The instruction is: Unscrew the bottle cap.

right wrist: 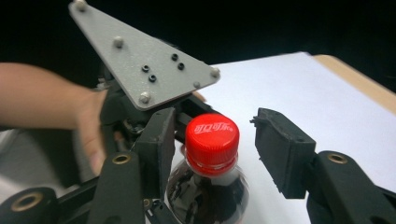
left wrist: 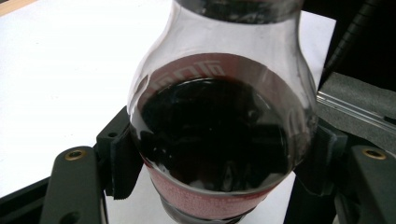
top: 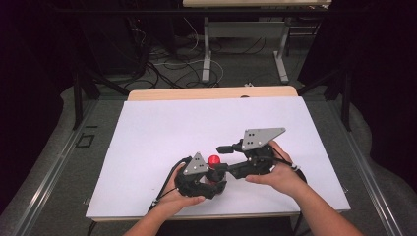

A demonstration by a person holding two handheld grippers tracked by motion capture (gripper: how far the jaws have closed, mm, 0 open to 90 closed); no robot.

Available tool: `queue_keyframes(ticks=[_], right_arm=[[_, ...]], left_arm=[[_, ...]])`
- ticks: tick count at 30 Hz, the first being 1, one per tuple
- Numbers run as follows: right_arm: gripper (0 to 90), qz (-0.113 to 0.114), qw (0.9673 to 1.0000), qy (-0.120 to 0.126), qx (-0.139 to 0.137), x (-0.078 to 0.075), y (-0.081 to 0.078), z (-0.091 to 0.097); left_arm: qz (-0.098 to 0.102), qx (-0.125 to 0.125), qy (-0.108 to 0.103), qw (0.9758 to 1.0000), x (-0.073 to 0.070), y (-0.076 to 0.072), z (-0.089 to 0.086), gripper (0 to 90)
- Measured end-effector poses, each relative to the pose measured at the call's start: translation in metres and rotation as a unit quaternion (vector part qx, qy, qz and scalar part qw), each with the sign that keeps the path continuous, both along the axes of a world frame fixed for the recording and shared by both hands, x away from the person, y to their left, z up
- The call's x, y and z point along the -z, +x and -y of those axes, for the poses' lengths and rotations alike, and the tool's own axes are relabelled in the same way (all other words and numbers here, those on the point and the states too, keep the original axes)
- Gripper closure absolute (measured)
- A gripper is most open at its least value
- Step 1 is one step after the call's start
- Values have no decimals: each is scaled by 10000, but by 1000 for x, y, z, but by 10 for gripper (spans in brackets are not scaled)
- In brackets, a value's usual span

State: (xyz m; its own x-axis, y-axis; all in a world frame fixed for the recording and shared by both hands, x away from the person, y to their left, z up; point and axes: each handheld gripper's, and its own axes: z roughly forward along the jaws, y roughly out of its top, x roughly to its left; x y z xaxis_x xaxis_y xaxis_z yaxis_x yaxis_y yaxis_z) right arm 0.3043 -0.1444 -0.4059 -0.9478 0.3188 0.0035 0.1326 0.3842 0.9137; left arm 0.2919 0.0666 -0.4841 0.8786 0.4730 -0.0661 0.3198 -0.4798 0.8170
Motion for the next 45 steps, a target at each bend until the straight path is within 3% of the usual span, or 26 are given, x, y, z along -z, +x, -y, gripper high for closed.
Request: queue_keyframes(ticks=[6, 8, 9, 12, 16, 19, 20, 23, 25, 26, 29, 34, 37, 42, 45], right_arm=[[504, -14, 9975, 45, 701, 6, -18, -11], [525, 196, 9940, -32, 1078, 8, -24, -15], [528, 178, 9922, -66, 1236, 8, -27, -17], [557, 343, 9896, -89, 1392, 10, -30, -21], [603, 435, 9899, -126, 1342, 11, -31, -24], [606, 369, 9939, -168, 1024, 10, -26, -21], [607, 311, 9955, -124, 883, 10, -23, -19], [609, 199, 9995, -65, 241, 7, -10, -11], [610, 154, 9993, -37, -340, 6, 0, -5], [610, 76, 9986, -32, -525, 5, 4, -2], [610, 2, 9924, -61, -1229, 4, 17, 5], [611, -8, 9779, -49, -2088, 5, 32, 9], [608, -113, 9755, -46, -2194, 6, 37, 9], [555, -110, 9812, -46, -1928, 7, 37, 8], [559, -208, 9822, -81, -1863, 6, 38, 11]], left_arm=[[14, -57, 13, 10000, 0, 0, 1, 297], [67, -97, -48, 9999, 1, -1, 2, 297], [56, -87, -49, 9999, 1, -1, 2, 297], [58, -68, -40, 10000, 1, -1, 2, 297], [26, -18, 21, 10000, 1, -1, 1, 297], [88, 12, 10, 10000, 1, -1, 1, 297], [25, 55, -6, 10000, 0, -2, 1, 297], [95, 184, 5, 9998, -1, -3, 1, 297], [70, 251, -42, 9997, -1, -5, 3, 297], [82, 305, -32, 9995, -2, -5, 3, 297], [85, 425, -11, 9991, -2, -8, 5, 298], [83, 578, 4, 9983, 0, -10, 8, 299], [87, 538, 22, 9985, 0, -8, 7, 299], [70, 455, 16, 9989, -1, -7, 5, 299], [60, 433, 8, 9990, -1, -6, 4, 299]])
